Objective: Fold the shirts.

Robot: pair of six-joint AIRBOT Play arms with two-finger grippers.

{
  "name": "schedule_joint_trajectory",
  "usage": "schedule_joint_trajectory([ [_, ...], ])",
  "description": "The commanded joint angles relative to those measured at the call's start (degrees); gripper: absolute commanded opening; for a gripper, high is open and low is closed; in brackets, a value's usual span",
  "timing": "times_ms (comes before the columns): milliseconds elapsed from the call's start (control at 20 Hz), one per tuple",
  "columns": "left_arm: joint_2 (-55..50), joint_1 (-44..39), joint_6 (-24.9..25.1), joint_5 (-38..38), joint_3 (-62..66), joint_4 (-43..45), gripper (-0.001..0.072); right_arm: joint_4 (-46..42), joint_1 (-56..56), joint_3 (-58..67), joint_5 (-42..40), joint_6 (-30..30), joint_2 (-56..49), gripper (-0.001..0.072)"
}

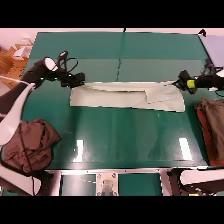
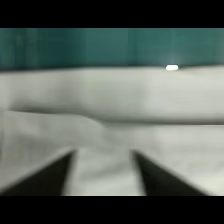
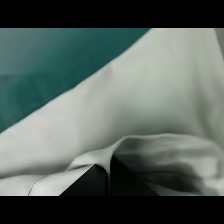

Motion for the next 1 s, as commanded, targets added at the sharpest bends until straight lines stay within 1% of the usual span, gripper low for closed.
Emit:
schedule_joint_trajectory([
  [0, -6.1, 0.3, -0.7, 8.1, 5.0, -2.2, 0.0713, 0.5, 1.0, 9.3, -4.2, -0.2, -12.0, 0.0087],
  [50, -6.1, 1.0, -0.6, 7.1, 6.8, -2.0, 0.0713, 0.5, 0.2, 11.9, -3.5, -1.1, -13.4, 0.0156],
  [100, -6.1, 2.1, -0.5, 3.2, 9.7, -1.3, 0.0712, 0.5, -1.0, 14.3, -1.7, -3.6, -13.8, 0.0306],
  [150, -6.1, 3.6, -0.5, -2.7, 13.3, 0.0, 0.0713, 0.5, -2.6, 16.2, 1.1, -6.9, -13.8, 0.0449],
  [200, -6.1, 5.2, -0.5, -8.7, 16.8, 0.9, 0.0713, 0.4, -4.7, 18.5, 5.4, -9.9, -13.8, 0.0543],
  [250, -6.1, 6.8, -0.5, -13.8, 19.8, 1.2, 0.0713, 0.3, -7.0, 20.3, 9.9, -12.3, -13.8, 0.0551],
  [300, -6.1, 8.2, -0.9, -18.0, 22.2, 1.2, 0.0713, 0.3, -9.0, 21.0, 13.3, -14.0, -13.8, 0.0586],
  [400, -6.1, 10.0, -2.8, -22.8, 24.6, 1.1, 0.0713, 0.3, -12.7, 21.0, 18.1, -15.7, -14.7, 0.0592],
  [450, -6.1, 10.2, -3.6, -23.6, 24.7, 1.0, 0.0713, 0.5, -14.0, 21.0, 20.4, -16.6, -15.8, 0.0592],
  [600, -6.1, 9.6, -3.5, -23.8, 24.7, 0.9, 0.0713, 3.1, -16.2, 21.0, 27.6, -20.3, -20.8, 0.0592],
  [700, -6.1, 8.8, -3.5, -23.8, 24.7, 0.2, 0.0713, 4.2, -16.0, 21.0, 29.2, -21.5, -24.1, 0.0592],
  [850, -6.1, 7.8, -3.1, -23.8, 24.7, -2.1, 0.0712, 10.3, -14.1, 21.0, 30.9, -24.0, -27.8, 0.0592],
  [950, -6.1, 6.5, -3.0, -23.7, 24.7, -2.3, 0.0712, 10.8, -11.9, 21.2, 31.0, -25.1, -28.8, 0.0591],
])
